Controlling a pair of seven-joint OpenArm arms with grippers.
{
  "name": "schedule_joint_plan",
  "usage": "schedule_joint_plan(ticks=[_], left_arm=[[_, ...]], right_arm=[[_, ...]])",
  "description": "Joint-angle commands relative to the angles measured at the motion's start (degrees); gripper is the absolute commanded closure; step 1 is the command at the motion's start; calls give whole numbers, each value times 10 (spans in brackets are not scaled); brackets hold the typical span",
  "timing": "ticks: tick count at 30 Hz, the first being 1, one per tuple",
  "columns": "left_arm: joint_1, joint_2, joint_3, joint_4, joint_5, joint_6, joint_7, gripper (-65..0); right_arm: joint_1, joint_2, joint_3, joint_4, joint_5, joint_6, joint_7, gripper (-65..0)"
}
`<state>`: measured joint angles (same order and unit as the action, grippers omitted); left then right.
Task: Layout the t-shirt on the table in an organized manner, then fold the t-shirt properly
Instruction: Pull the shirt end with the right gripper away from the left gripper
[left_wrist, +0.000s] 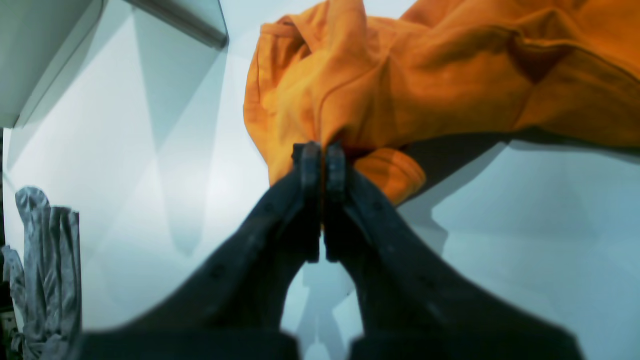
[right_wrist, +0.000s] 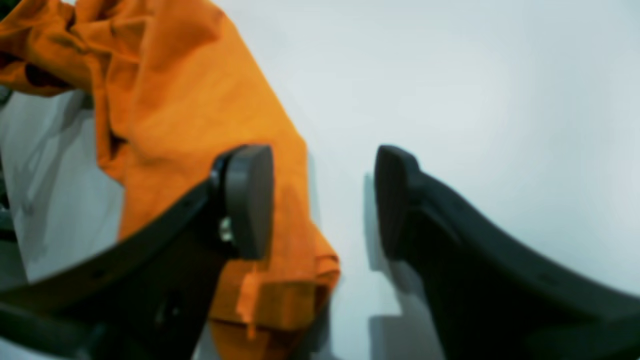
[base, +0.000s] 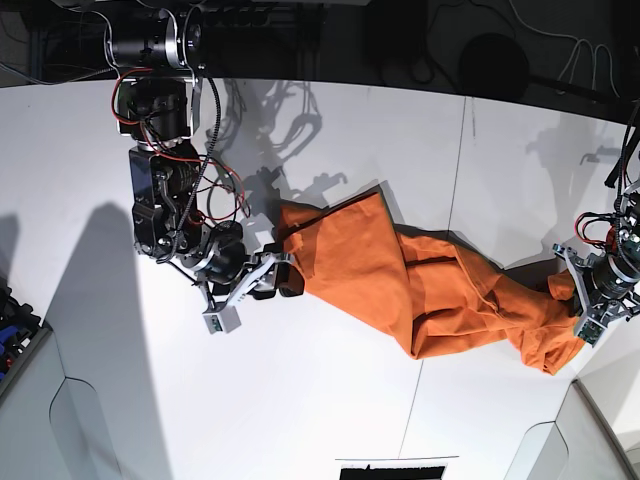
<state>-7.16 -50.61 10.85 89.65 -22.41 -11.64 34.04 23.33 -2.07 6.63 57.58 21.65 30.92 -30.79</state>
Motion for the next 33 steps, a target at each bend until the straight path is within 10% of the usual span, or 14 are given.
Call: schedule_joint_plan(ticks=[1, 16, 23, 33], left_arm=[[-11, -14, -8, 6, 3, 5, -10, 0], [-11, -14, -8, 6, 3, 5, -10, 0], [-11, -14, -8, 6, 3, 5, -10, 0], [-11, -14, -8, 6, 3, 5, -12, 0]], right_arm=[[16, -4, 0, 2, 13, 10, 20, -323], [16, -7, -108, -7, 13, 10, 21, -314], [16, -7, -108, -7, 17, 10, 21, -8], [16, -6, -107, 43, 41, 10, 23, 0]])
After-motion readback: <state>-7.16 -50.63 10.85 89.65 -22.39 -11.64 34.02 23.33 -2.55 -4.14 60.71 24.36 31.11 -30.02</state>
